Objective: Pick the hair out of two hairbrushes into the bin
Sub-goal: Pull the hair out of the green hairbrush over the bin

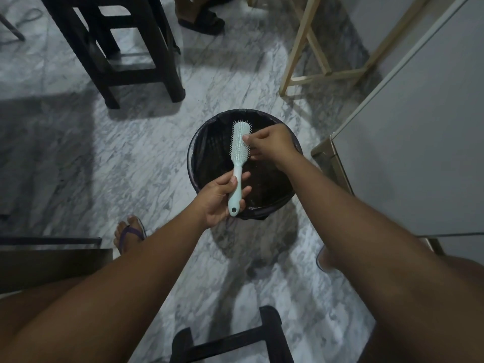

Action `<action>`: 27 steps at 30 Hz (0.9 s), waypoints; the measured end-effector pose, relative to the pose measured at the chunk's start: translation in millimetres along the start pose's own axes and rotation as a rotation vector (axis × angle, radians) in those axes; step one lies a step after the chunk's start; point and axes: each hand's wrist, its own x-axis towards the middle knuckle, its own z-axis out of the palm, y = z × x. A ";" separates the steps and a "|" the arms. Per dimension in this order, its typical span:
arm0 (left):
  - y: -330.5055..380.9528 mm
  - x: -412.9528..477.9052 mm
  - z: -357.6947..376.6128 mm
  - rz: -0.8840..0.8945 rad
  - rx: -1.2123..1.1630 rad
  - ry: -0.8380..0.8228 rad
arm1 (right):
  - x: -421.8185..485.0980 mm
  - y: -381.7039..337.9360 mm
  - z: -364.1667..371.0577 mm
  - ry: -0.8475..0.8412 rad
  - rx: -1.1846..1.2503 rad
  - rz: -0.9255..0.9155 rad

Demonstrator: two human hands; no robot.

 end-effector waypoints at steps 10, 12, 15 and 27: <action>2.1 2.4 -1.9 0.029 -0.009 0.050 | 2.8 -14.8 -8.0 0.038 0.040 0.098; 3.4 3.1 1.7 0.027 -0.007 0.044 | -2.9 -4.0 -6.9 -0.117 -0.090 0.079; 5.2 3.0 7.7 0.028 0.004 0.038 | -4.7 5.1 -3.2 -0.127 -0.191 -0.022; 2.4 3.9 6.0 0.062 0.000 0.087 | 7.0 -8.6 0.9 0.191 -0.134 -0.124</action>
